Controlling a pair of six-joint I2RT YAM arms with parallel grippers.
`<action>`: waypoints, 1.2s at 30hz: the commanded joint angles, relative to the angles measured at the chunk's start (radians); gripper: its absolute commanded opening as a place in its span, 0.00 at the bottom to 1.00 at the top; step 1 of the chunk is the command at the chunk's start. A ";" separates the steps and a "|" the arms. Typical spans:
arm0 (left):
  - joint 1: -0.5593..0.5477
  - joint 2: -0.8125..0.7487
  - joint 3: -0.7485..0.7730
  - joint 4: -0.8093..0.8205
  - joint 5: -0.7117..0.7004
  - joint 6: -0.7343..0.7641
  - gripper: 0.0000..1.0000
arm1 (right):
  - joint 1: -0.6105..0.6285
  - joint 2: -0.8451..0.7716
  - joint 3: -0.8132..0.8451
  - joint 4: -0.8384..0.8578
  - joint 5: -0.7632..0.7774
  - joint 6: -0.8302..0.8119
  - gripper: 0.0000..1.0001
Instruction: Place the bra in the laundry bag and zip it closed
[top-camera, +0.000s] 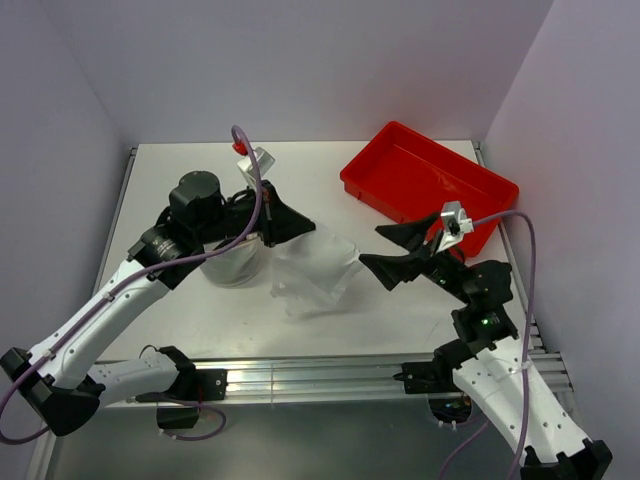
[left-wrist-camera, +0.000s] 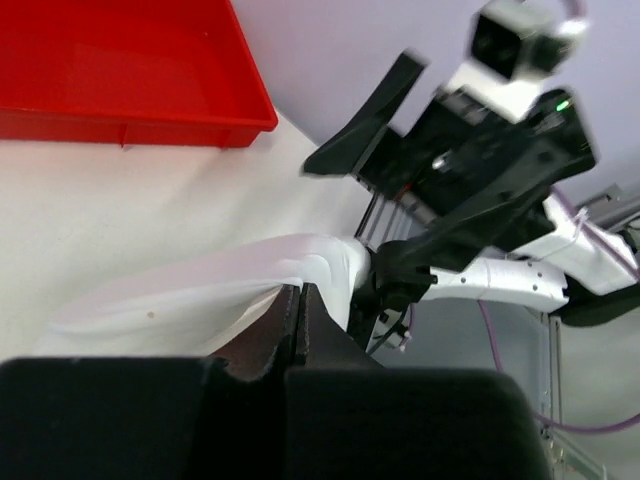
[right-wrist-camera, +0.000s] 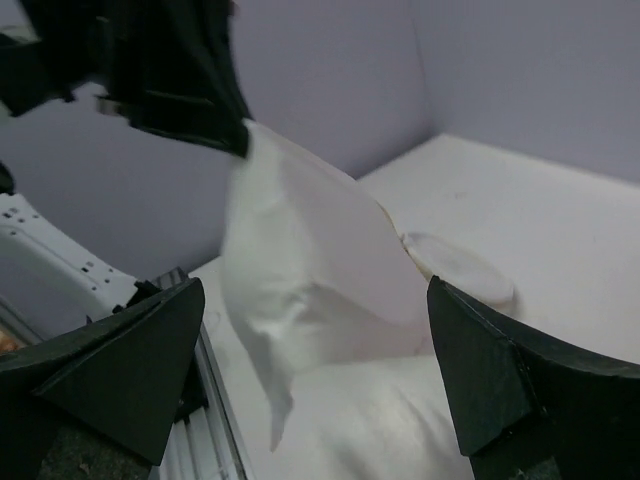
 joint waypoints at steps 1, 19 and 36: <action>-0.005 0.031 0.100 -0.139 0.073 0.083 0.00 | 0.007 0.027 0.164 -0.003 -0.136 -0.109 1.00; -0.005 0.067 0.245 -0.167 0.297 0.077 0.00 | 0.385 0.340 0.465 -0.408 0.011 -0.497 1.00; 0.087 0.036 0.263 -0.167 0.331 0.016 0.21 | 0.397 0.351 0.375 -0.080 -0.003 -0.335 0.00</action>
